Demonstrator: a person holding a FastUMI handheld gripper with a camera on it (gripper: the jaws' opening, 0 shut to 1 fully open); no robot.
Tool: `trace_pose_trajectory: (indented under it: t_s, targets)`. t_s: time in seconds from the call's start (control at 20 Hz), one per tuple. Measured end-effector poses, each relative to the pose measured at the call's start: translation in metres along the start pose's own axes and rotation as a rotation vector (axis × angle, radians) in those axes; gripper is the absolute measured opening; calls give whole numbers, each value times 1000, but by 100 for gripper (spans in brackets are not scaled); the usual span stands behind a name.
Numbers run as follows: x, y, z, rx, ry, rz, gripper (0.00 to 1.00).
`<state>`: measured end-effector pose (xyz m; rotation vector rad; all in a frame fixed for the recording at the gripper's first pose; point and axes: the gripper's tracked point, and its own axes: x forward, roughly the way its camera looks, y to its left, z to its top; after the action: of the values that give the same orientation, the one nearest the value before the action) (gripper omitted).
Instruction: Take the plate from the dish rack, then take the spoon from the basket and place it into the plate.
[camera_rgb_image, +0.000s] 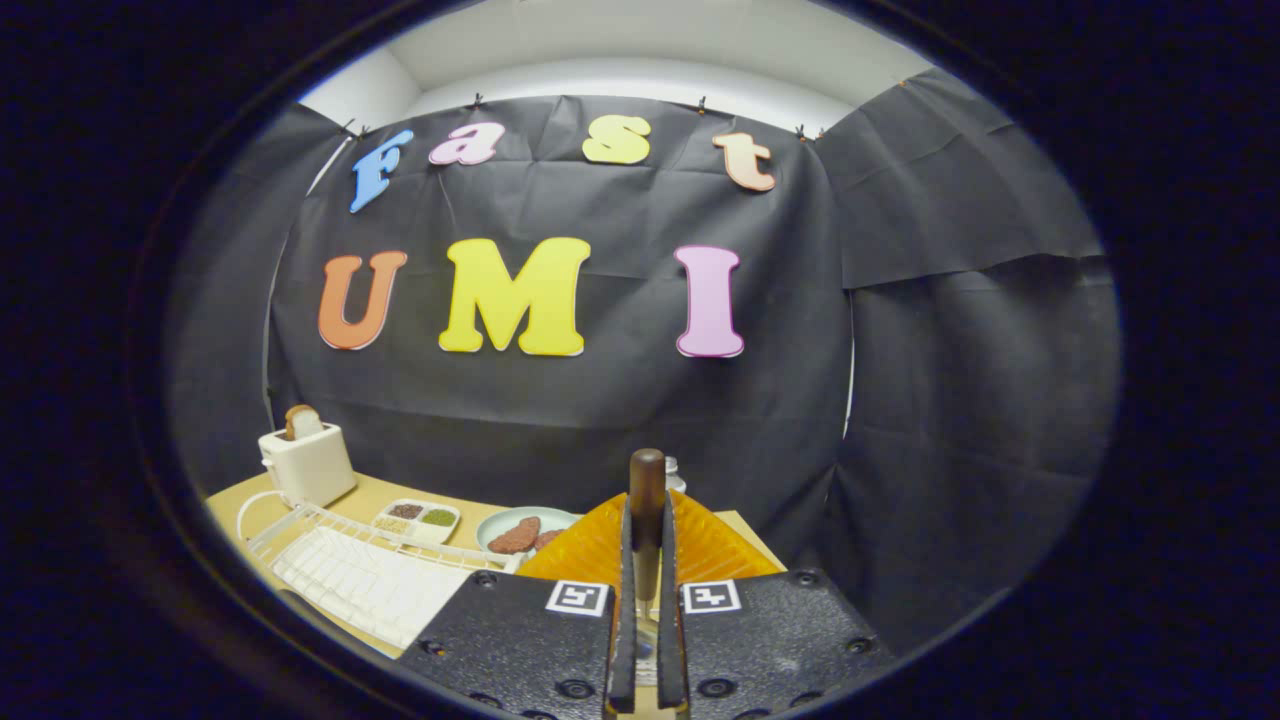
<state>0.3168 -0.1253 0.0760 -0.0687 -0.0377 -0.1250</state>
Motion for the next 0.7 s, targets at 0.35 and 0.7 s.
trace_pose_trajectory:
  t_s: [0.35, 0.7]
  targets:
    - [-92, 50, -10, 24, -12, 93, 14]
    - [-171, 142, -51, -35, -36, 197, 15]
